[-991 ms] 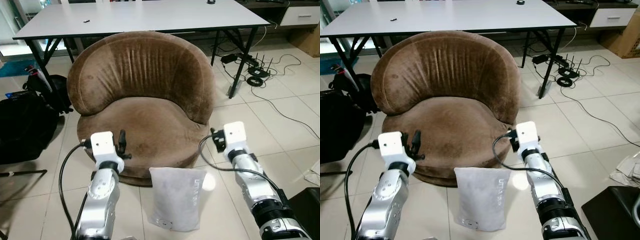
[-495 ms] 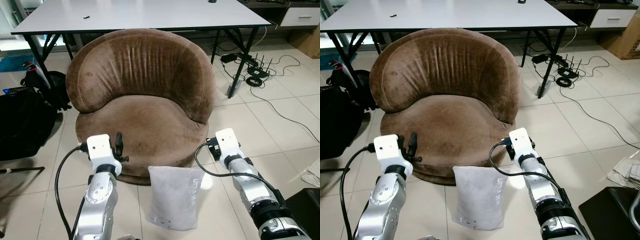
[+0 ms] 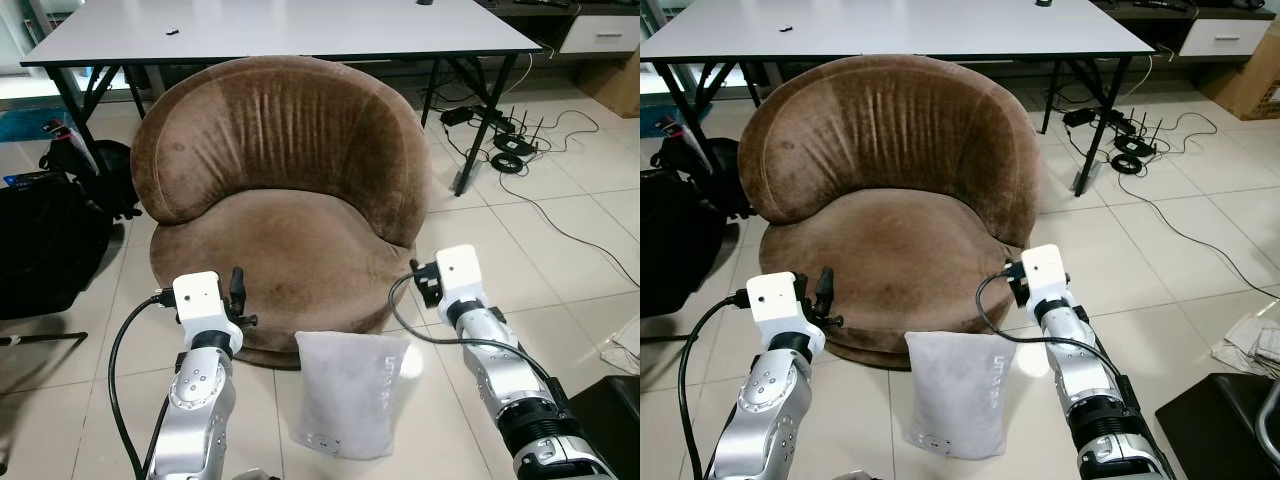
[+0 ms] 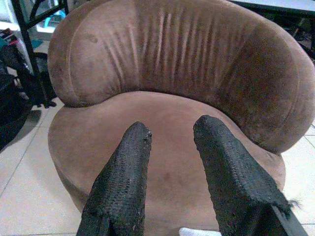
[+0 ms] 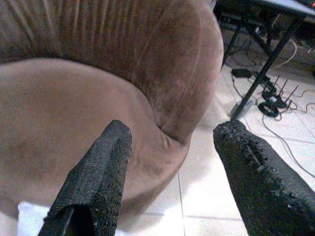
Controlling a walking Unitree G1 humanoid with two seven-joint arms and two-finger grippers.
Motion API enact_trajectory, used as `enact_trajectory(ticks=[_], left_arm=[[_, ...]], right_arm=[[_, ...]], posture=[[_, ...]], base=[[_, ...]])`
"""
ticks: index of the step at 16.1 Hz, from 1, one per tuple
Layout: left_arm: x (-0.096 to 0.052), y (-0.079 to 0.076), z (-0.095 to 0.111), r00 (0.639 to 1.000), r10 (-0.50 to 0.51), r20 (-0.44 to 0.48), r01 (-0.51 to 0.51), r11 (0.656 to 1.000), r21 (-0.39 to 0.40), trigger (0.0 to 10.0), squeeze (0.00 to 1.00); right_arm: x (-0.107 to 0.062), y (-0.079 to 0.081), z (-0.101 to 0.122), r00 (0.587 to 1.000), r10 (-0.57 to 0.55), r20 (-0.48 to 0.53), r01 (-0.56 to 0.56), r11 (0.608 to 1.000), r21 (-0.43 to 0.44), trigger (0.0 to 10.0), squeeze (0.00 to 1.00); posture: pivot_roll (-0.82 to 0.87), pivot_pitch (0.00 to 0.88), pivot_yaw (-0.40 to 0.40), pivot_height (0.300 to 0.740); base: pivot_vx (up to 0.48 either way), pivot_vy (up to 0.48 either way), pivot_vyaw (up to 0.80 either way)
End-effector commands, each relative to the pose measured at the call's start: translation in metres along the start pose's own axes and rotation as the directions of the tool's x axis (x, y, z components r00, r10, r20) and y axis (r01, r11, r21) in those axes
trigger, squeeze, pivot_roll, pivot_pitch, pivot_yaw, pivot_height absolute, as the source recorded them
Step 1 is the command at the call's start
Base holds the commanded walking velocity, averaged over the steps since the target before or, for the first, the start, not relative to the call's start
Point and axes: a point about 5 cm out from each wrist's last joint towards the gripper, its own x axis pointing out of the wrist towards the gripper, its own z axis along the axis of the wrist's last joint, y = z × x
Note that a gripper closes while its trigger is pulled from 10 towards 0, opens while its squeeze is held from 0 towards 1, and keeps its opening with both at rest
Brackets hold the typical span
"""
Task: Move the pillow to the sofa from floor
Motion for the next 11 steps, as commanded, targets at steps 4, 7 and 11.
enact_trajectory(ticks=[4,7,11], left_arm=[[0.0043,-0.0090,0.0043,1.000,-0.021,0.010,0.021,1.000,0.000,10.0,0.00],[0.0071,-0.0103,0.0055,0.999,-0.030,0.012,0.030,1.000,0.003,10.0,0.00],[0.0111,-0.0092,0.0081,0.999,-0.032,0.018,0.032,0.999,0.007,10.0,0.00]], right_arm=[[-0.0015,-0.0076,0.0151,0.993,-0.052,0.105,0.050,0.998,0.023,10.0,0.00],[-0.0032,-0.0109,0.0154,0.991,-0.064,0.116,0.056,0.996,0.076,10.0,0.00],[-0.0017,-0.0127,0.0167,0.990,-0.078,0.117,0.067,0.994,0.091,10.0,0.00]], posture=[[-0.09,0.032,0.001,0.740],[-0.10,0.027,0.008,0.740],[-0.10,0.016,0.016,0.740]], base=[[0.000,0.000,0.00],[0.000,0.000,0.00],[0.000,0.000,0.00]])
